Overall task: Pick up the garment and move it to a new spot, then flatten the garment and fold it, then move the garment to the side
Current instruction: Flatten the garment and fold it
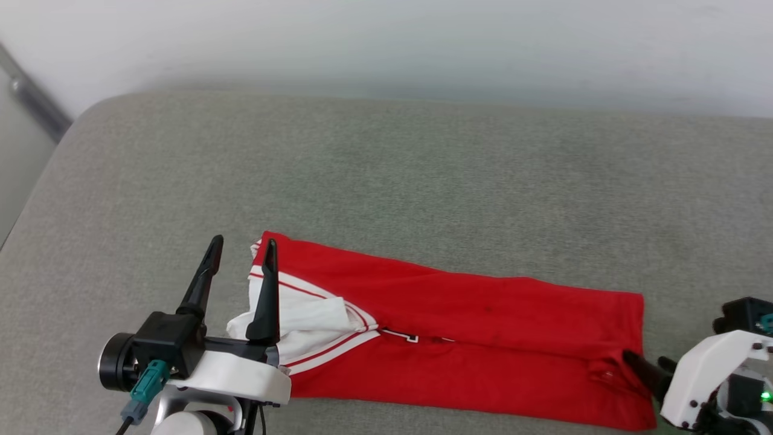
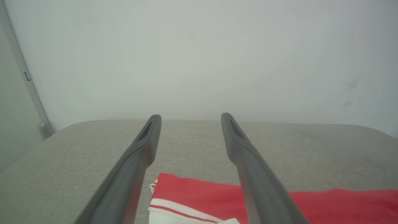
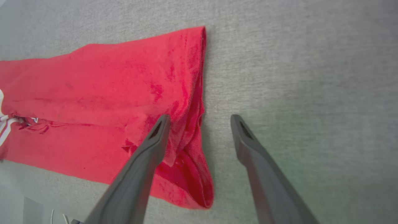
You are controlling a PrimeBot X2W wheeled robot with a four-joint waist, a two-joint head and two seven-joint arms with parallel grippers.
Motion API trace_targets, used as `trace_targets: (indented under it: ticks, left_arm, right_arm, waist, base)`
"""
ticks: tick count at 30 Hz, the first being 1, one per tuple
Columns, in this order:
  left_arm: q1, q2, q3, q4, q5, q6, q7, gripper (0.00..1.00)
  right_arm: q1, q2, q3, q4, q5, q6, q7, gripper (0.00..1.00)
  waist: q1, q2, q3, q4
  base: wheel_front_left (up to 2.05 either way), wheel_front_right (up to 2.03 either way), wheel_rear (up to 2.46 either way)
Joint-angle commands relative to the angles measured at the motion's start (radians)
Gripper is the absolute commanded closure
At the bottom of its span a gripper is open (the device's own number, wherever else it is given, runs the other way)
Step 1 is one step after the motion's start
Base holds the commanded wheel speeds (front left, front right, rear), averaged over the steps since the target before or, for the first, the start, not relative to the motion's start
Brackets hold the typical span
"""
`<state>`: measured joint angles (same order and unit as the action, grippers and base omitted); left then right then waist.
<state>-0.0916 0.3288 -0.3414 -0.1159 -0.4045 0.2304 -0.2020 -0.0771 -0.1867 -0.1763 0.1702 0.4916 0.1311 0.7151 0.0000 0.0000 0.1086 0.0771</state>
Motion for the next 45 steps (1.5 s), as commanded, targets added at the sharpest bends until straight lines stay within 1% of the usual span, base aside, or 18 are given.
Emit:
trace_targets:
  ticks: [1,5,9,10,11,12,15,21,25,29,34,38,40,41,42,43,45]
  left_arm:
    - [-0.009,0.000,0.000,-0.002,0.004,-0.001,-0.003,0.00]
    - [-0.019,-0.002,-0.005,0.016,-0.002,-0.015,-0.011,0.00]
    - [-0.021,-0.008,-0.010,0.026,-0.008,-0.017,-0.014,0.00]
    - [-0.021,-0.008,-0.011,0.027,-0.009,-0.017,-0.014,0.00]
    - [-0.021,-0.008,-0.012,0.030,-0.010,-0.017,-0.013,0.00]
    - [-0.022,-0.007,-0.014,0.032,-0.010,-0.018,-0.014,0.00]
    - [-0.020,-0.002,-0.016,0.038,-0.012,-0.018,-0.011,0.00]
    - [-0.001,0.014,-0.016,0.039,-0.005,-0.011,-0.001,0.00]
    - [0.012,0.021,-0.018,0.026,-0.002,-0.001,0.007,0.00]
    - [0.026,0.026,-0.018,0.019,-0.005,0.005,0.013,0.00]
    - [0.024,0.026,-0.020,0.013,-0.006,0.010,0.016,0.00]
    - [0.024,0.029,-0.020,0.009,-0.008,0.012,0.017,0.00]
    - [0.021,0.032,-0.020,0.008,-0.007,0.012,0.018,0.00]
    - [0.020,0.034,-0.020,0.008,-0.007,0.012,0.018,0.00]
    - [0.018,0.035,-0.021,0.008,-0.006,0.012,0.019,0.00]
    - [0.017,0.036,-0.023,0.009,-0.006,0.011,0.020,0.00]
    - [0.015,0.036,-0.026,0.009,-0.006,0.009,0.021,0.00]
  right_arm:
    - [-0.012,0.011,0.004,0.014,0.002,-0.001,0.000,0.00]
    - [-0.017,0.042,0.036,0.089,0.022,-0.001,0.024,0.00]
    - [-0.002,0.065,0.075,0.162,0.040,-0.001,0.066,0.00]
    - [-0.002,0.068,0.084,0.171,0.041,-0.001,0.069,0.61]
    - [-0.003,0.068,0.090,0.178,0.043,-0.001,0.070,0.91]
    - [-0.005,0.069,0.094,0.183,0.048,0.000,0.071,1.00]
    - [-0.028,0.054,0.104,0.177,0.050,-0.001,0.054,1.00]
    - [-0.073,-0.002,0.115,0.136,0.053,-0.001,0.008,1.00]
    - [-0.081,-0.031,0.098,0.137,0.051,-0.001,0.003,1.00]
    - [-0.079,-0.050,0.037,0.142,0.040,-0.001,0.004,1.00]
    - [-0.071,-0.062,-0.100,0.139,0.010,-0.001,0.004,1.00]
    - [-0.087,-0.033,-0.187,0.118,-0.005,-0.001,0.025,1.00]
    - [-0.095,0.001,-0.215,0.110,0.019,-0.001,0.058,1.00]
    - [-0.101,0.027,-0.221,0.104,0.049,-0.001,0.080,1.00]
    - [-0.110,0.061,-0.230,0.100,0.101,-0.001,0.112,1.00]
    - [-0.114,0.080,-0.236,0.095,0.153,0.000,0.149,1.00]
    - [-0.119,0.113,-0.247,0.086,0.290,-0.001,0.240,1.00]
  waist:
    - [0.0000,0.0000,0.020,0.029]
    - [0.0000,0.0000,0.028,0.050]
    - [0.0000,0.0000,0.029,0.055]
    - [0.0000,0.0000,0.028,0.055]
    - [0.0000,0.0000,0.027,0.053]
    - [0.0000,0.0000,0.024,0.051]
    - [0.0000,0.0000,0.013,0.042]
    - [0.0000,0.0000,-0.020,0.018]
    - [0.0000,0.0000,-0.035,-0.007]
    - [0.0000,0.0000,-0.038,-0.035]
    - [0.0000,0.0000,-0.035,-0.064]
    - [0.0000,0.0000,-0.029,-0.079]
    - [0.0000,0.0000,-0.028,-0.080]
    - [0.0000,0.0000,-0.028,-0.079]
    - [0.0000,0.0000,-0.028,-0.077]
    - [0.0000,0.0000,-0.029,-0.075]
    - [0.0000,0.0000,-0.030,-0.067]
  base:
    - [0.00,0.00,0.00]
    - [0.00,0.00,0.00]
    - [0.00,0.00,0.00]
    - [0.00,0.00,0.00]
    - [0.00,0.00,0.00]
    - [0.00,0.00,0.00]
    - [0.00,0.00,0.00]
    - [0.00,0.00,0.00]
    - [0.00,0.00,0.00]
    - [0.00,0.00,0.00]
    - [0.00,0.00,0.00]
    - [0.00,0.00,0.00]
    - [0.00,0.00,0.00]
    - [0.00,0.00,0.00]
    - [0.00,0.00,0.00]
    - [0.00,0.00,0.00]
    - [0.00,0.00,0.00]
